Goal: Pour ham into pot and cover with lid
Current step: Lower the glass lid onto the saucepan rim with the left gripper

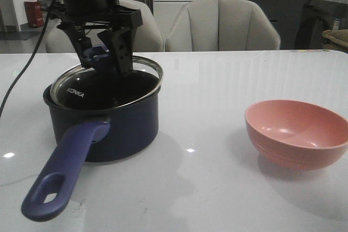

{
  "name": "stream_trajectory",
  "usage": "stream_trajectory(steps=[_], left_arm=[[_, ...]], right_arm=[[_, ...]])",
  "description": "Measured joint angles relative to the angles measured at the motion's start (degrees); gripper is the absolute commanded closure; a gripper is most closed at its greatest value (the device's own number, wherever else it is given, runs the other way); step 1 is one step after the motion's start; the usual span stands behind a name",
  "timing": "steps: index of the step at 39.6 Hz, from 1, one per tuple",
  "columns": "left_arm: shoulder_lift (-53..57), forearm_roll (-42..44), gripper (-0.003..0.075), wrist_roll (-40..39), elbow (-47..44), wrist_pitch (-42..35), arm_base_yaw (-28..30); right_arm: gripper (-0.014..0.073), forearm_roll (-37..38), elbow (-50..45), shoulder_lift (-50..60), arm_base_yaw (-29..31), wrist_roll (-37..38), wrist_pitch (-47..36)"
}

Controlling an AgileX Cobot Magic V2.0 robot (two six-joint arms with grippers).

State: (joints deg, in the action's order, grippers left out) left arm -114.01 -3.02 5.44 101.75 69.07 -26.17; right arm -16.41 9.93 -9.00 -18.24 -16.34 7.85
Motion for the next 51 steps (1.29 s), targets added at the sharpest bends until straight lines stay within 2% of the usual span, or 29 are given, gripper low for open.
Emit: stream_trajectory(steps=[6,12,17,31,41,51], left_arm=[[-0.2,0.5,0.0584,0.0,0.2,-0.1,-0.2],[-0.3,0.8,0.0489,0.0,0.5,-0.1,-0.3],[-0.7,1.3,0.0443,0.0,1.3,0.2,-0.4],[-1.1,3.0,0.0442,0.0,3.2,0.6,-0.4],[-1.1,3.0,0.0375,0.0,3.2,0.7,-0.4],[-0.5,1.1,0.037,0.0,1.3,0.8,-0.4]], right_arm=[[0.0456,0.0,0.0,0.0,0.0,0.0,0.0],[0.0456,0.0,0.0,0.0,0.0,0.0,0.0],[0.0456,0.0,0.0,0.0,0.0,0.0,0.0],[0.0456,0.0,0.0,0.0,0.0,0.0,0.0],[0.0456,0.0,0.0,0.0,0.0,0.0,0.0],[0.0456,0.0,0.0,0.0,0.0,0.0,0.0]])
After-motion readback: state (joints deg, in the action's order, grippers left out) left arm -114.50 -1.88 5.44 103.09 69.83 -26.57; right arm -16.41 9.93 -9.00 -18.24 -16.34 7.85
